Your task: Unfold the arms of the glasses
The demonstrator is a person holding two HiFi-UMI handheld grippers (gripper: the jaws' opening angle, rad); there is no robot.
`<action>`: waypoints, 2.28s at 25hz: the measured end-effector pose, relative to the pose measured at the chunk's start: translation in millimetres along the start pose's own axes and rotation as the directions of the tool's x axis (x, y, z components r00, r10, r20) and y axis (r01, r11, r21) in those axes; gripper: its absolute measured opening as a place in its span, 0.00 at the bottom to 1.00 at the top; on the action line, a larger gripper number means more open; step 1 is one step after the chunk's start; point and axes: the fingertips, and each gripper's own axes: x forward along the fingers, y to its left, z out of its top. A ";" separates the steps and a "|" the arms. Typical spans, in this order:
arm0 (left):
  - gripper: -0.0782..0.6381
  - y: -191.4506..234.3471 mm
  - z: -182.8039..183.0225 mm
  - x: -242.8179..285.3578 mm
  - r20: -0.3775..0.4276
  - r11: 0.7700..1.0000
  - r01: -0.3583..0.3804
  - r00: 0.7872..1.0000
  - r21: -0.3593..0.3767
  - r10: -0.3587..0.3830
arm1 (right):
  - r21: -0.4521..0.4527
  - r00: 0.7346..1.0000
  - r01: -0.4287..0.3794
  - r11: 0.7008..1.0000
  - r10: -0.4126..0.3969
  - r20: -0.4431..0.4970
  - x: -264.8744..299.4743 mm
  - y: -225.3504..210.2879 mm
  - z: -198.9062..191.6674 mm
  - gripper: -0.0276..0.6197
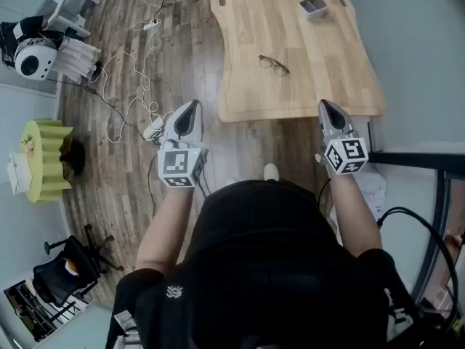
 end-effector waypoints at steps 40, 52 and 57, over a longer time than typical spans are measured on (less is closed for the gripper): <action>0.12 50.1 -23.4 257.7 -0.050 0.867 0.482 0.876 0.125 -0.480 | 0.034 0.954 0.265 0.964 -0.257 -0.155 165.9 -35.8 -5.2 0.04; 0.12 28.4 -60.3 316.9 -0.098 0.850 0.524 0.850 0.062 -0.517 | 0.000 0.946 0.212 0.977 -0.205 -0.250 207.5 -61.3 -57.5 0.05; 0.12 19.5 -86.9 333.6 -0.158 0.869 0.495 0.860 0.029 -0.485 | 0.036 0.953 0.143 0.989 -0.128 -0.276 233.8 -75.2 -92.4 0.05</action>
